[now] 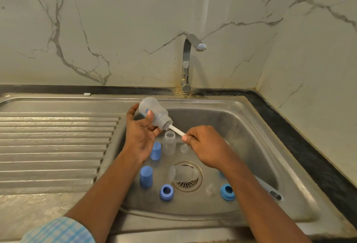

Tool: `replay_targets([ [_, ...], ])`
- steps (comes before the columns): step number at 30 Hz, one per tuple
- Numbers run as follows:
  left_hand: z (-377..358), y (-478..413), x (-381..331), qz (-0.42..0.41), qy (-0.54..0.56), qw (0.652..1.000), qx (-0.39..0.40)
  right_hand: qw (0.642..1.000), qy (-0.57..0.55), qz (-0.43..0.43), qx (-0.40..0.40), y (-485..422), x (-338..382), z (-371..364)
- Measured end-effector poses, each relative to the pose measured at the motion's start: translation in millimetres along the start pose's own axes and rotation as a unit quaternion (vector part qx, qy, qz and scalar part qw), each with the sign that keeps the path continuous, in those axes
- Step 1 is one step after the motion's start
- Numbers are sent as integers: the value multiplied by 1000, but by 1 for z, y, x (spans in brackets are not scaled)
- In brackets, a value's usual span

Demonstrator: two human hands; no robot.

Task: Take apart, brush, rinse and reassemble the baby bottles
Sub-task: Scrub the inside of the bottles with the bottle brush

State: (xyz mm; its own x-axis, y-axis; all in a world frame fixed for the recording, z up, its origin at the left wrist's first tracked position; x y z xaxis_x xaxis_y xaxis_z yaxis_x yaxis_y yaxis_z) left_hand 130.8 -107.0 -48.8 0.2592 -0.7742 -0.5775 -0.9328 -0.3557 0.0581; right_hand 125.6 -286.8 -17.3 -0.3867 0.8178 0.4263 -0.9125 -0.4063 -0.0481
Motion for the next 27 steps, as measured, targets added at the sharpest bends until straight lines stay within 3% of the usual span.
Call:
replay_targets([
  [3, -3, 1, 2, 13, 10, 1000, 24, 998, -57, -8, 15, 1, -6, -1],
  [7, 0, 1, 6, 35, -4, 999, 39, 999, -3, -17, -30, 3, -12, -2],
  [12, 7, 3, 16, 21, -121, 991, -44, 994, 62, -24, -83, 3, -4, 9],
  [18, 12, 2, 12, 22, -70, 993, -90, 989, 110, -6, -94, 2, 3, 6],
  [27, 10, 4, 15, 48, -43, 997, -38, 977, 150, -33, -146, 1, -3, 16],
])
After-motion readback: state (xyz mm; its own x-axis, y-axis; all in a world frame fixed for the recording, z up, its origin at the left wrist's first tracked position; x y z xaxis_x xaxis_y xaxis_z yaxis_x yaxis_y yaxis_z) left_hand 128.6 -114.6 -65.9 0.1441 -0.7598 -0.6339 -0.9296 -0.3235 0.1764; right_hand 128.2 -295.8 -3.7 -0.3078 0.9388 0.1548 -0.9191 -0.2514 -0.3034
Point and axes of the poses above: each hand's wrist, its own y-axis away from the middle knuckle, its own z-axis out of the back of the hand, x = y × z, the point moved 4 cm from there along -y, towards the middle knuckle, and after that the axes turned 11 degrees about y, right-handed, at the moved point
